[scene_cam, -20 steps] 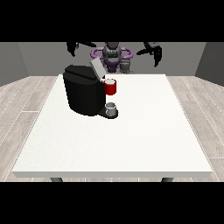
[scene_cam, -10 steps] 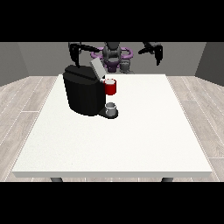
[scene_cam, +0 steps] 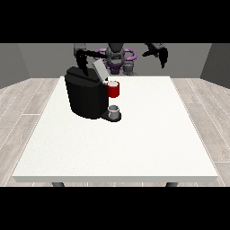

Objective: Insert the coffee pod into the coffee machine and close the lid

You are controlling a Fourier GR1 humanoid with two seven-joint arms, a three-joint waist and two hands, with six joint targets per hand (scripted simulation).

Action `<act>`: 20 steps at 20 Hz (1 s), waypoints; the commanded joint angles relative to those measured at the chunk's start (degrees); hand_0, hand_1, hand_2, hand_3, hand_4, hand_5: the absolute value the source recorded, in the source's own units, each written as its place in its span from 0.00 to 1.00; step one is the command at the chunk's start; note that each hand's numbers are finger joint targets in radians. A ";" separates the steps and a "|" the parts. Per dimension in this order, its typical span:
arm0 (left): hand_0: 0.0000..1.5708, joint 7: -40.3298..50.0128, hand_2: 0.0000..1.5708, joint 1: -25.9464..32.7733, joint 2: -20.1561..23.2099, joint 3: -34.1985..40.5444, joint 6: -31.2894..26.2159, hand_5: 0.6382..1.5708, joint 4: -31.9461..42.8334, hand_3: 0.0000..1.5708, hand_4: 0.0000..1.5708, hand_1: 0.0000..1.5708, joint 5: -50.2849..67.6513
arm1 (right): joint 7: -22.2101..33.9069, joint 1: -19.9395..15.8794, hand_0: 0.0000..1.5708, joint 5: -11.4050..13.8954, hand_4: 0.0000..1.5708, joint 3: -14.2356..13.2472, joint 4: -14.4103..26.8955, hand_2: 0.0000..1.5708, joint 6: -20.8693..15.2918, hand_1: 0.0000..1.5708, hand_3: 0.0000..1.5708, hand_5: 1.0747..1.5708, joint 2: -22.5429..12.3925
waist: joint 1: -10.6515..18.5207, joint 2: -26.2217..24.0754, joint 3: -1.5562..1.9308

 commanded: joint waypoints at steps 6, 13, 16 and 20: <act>0.00 5.02 0.00 3.77 2.15 0.26 -0.55 1.00 -8.42 0.00 0.23 0.00 3.44 | -1.57 -3.63 0.00 0.97 0.05 1.74 3.01 0.00 1.13 0.00 0.00 1.00 0.21 | -0.59 2.08 0.01; 0.00 0.58 0.00 3.79 4.44 2.35 1.79 1.00 -5.79 0.00 0.22 0.00 2.77 | -0.67 -8.46 0.00 2.26 0.08 3.29 1.98 0.00 1.04 0.00 0.00 1.00 0.05 | -2.85 5.02 -0.01; 0.00 4.31 0.00 1.57 5.47 1.88 -0.14 1.00 -7.88 0.00 0.22 0.00 3.78 | -1.79 -11.55 0.00 3.98 0.10 4.30 3.40 0.00 0.15 0.00 0.00 1.00 0.30 | 0.41 6.32 0.00; 0.00 2.19 0.00 3.00 3.09 0.07 2.48 1.00 -6.52 0.00 0.23 0.00 1.52 | 0.21 -14.25 0.00 5.20 0.07 6.11 2.06 0.00 0.26 0.00 0.00 1.00 0.90 | -0.57 5.70 -0.01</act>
